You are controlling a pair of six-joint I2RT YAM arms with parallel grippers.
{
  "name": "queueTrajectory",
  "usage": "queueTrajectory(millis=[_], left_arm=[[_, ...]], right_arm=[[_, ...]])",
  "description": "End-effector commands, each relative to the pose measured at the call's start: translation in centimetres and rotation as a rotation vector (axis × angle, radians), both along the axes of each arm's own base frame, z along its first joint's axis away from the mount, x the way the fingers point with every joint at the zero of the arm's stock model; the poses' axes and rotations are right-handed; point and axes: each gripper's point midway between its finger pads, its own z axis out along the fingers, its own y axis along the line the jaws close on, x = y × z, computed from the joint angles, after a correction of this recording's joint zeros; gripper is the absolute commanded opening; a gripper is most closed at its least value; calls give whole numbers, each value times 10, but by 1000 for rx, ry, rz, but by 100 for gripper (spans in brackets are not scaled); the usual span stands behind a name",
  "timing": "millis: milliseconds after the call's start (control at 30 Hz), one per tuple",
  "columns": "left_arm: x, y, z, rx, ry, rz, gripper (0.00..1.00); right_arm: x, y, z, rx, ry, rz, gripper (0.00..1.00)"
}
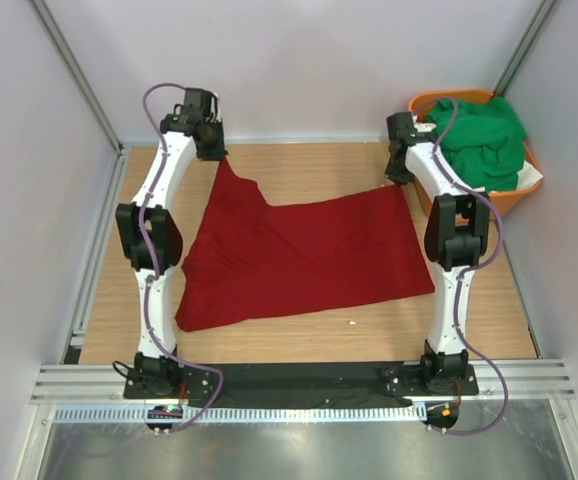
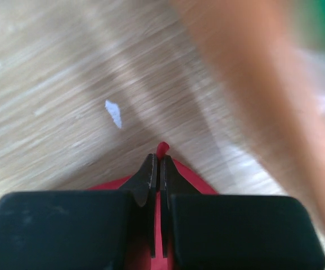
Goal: Fold and stack the t-shirts
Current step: Fold the tshirt
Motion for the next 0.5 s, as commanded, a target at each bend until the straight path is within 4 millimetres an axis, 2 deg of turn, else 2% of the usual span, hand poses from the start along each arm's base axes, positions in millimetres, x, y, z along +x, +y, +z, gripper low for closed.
queueTrajectory(millis=[0, 33, 100, 133, 167, 233, 267, 467], left_arm=[[-17, 4, 34, 30, -57, -59, 0], [-20, 6, 35, 47, -60, -65, 0], [-29, 9, 39, 60, -59, -60, 0], [-32, 10, 41, 61, -60, -59, 0], [-36, 11, 36, 64, -50, -61, 0], [-43, 12, 46, 59, -66, -60, 0], [-47, 12, 43, 60, -55, -59, 0], [-67, 10, 60, 51, -74, -64, 0]], right_arm=[[-1, -31, 62, 2, -147, -91, 1], [-4, -36, 79, 4, -185, -106, 1], [-9, -38, 83, 14, -215, -109, 1], [-13, -39, 94, 15, -236, -114, 1], [-17, -39, 93, 16, -230, -114, 1], [-21, -38, 95, 20, -223, -107, 1], [-25, -37, 93, 22, -210, -103, 1], [-37, -24, 75, 82, -164, -48, 1]])
